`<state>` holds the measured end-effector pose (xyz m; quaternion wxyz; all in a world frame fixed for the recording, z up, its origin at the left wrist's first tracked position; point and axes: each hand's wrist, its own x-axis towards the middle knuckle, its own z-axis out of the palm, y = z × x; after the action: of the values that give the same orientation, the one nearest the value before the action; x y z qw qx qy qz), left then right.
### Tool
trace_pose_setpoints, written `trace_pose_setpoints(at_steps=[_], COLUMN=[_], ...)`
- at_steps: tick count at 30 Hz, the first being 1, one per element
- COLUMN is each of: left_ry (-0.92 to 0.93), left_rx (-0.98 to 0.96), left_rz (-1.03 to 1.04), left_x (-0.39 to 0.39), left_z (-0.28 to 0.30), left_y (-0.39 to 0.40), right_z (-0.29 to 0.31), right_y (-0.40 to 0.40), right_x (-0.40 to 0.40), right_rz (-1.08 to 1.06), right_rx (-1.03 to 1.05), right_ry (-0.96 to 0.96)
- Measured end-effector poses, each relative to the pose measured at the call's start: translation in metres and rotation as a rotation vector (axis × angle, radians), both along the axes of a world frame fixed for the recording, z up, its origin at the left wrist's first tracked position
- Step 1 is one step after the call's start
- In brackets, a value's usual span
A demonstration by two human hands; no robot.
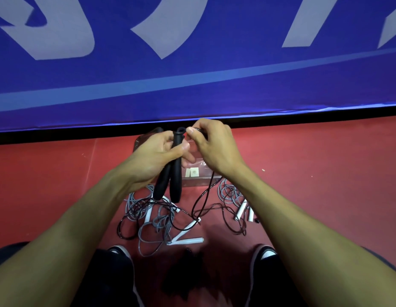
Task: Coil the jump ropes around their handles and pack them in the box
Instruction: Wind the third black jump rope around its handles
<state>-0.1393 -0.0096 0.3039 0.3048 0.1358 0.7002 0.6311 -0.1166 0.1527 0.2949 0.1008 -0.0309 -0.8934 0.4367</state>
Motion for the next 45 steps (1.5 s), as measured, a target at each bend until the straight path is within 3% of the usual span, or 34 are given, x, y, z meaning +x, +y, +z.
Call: trace_pose_setpoints(at_steps=[10, 16, 20, 24, 27, 30, 38, 45], left_ry=[0.194, 0.418, 0.281, 0.057, -0.025, -0.013, 0.292, 0.228], left_rx=[-0.077, -0.308, -0.356, -0.241, -0.125, -0.082, -0.353, -0.313], left_rz=[0.031, 0.008, 0.046, 0.114, 0.004, -0.111, 0.042, 0.135], left_x=[-0.001, -0.006, -0.008, -0.007, -0.006, -0.007, -0.009, -0.007], left_z=[0.001, -0.012, -0.014, -0.012, -0.009, -0.008, -0.012, -0.013], left_y=[0.001, 0.000, 0.001, 0.002, -0.002, -0.006, -0.006, -0.003], right_z=[-0.001, -0.002, -0.005, -0.006, -0.005, -0.003, 0.003, 0.002], right_y=[-0.003, 0.008, 0.012, 0.015, 0.018, 0.019, 0.010, 0.010], right_x=[-0.002, 0.000, 0.000, -0.001, 0.000, 0.000, 0.003, 0.003], right_rz=[0.006, -0.007, -0.018, -0.023, -0.024, -0.013, 0.084, 0.081], right_rx=[-0.060, -0.036, -0.024, -0.031, -0.044, -0.061, -0.092, -0.080], right_ry=[0.028, 0.033, 0.026, 0.019, 0.031, 0.044, 0.048, 0.046])
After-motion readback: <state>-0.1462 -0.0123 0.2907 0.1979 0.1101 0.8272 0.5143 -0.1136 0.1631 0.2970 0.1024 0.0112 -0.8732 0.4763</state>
